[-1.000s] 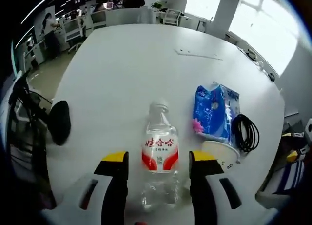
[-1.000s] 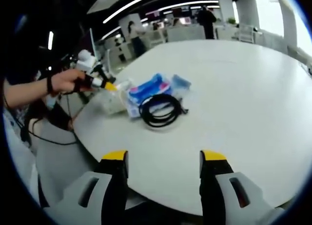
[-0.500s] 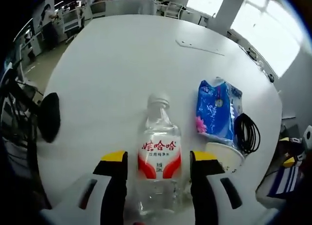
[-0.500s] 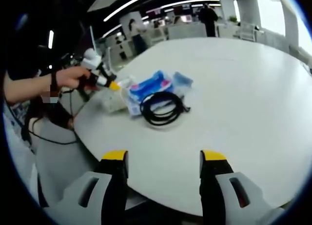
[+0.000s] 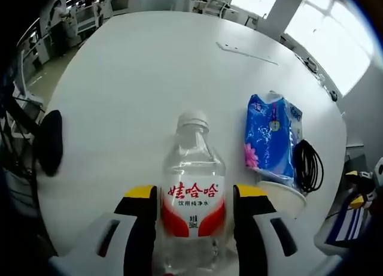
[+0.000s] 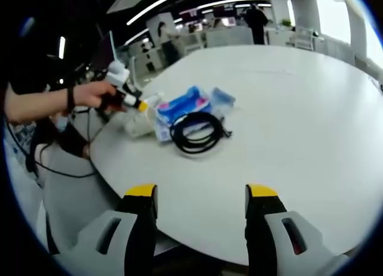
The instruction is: Arrange the tabletop items into an orderly group along one side of the table until the central work area is clear of visible clutter.
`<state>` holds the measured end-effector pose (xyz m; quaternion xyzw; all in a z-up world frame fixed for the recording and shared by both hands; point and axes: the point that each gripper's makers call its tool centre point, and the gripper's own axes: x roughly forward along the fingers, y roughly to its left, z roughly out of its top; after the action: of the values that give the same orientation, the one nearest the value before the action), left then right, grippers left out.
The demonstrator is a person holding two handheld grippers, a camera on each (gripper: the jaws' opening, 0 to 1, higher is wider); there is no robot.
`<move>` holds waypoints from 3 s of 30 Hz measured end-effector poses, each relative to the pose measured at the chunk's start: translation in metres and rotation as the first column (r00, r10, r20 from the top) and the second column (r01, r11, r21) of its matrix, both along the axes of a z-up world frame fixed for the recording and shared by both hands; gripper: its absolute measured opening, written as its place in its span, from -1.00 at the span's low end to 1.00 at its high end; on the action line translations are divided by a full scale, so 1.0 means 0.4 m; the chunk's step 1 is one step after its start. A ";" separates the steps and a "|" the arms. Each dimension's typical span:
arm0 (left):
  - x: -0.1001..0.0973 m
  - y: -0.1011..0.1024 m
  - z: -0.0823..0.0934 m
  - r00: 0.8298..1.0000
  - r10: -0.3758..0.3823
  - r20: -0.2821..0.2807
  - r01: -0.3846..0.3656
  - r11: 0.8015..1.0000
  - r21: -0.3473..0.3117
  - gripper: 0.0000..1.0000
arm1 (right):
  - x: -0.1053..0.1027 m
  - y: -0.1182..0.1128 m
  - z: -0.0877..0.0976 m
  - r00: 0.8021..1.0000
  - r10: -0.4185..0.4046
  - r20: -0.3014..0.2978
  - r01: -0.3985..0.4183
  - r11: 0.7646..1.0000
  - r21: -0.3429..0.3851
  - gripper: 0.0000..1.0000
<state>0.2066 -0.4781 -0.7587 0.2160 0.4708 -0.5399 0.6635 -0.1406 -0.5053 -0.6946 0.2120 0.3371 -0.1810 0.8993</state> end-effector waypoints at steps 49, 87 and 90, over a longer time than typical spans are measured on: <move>0.044 0.025 0.071 0.995 0.098 0.030 -0.092 0.984 -0.150 -0.21 | 0.014 -0.005 0.004 1.000 0.012 0.008 -0.012 1.000 -0.007 0.12; 0.005 0.185 0.176 0.964 0.142 0.224 -0.061 0.940 -0.334 -0.22 | 0.022 0.028 0.011 0.998 0.035 0.043 -0.034 0.999 -0.019 0.09; -0.006 0.200 0.174 0.962 0.147 0.230 -0.063 0.940 -0.336 -0.22 | 0.021 0.029 0.011 0.998 0.038 0.045 -0.037 0.999 -0.020 0.09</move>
<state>0.2044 -0.3980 -0.6893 0.1448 0.2983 -0.5418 0.7723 -0.1323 -0.4935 -0.6901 0.2010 0.3189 -0.1627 0.9118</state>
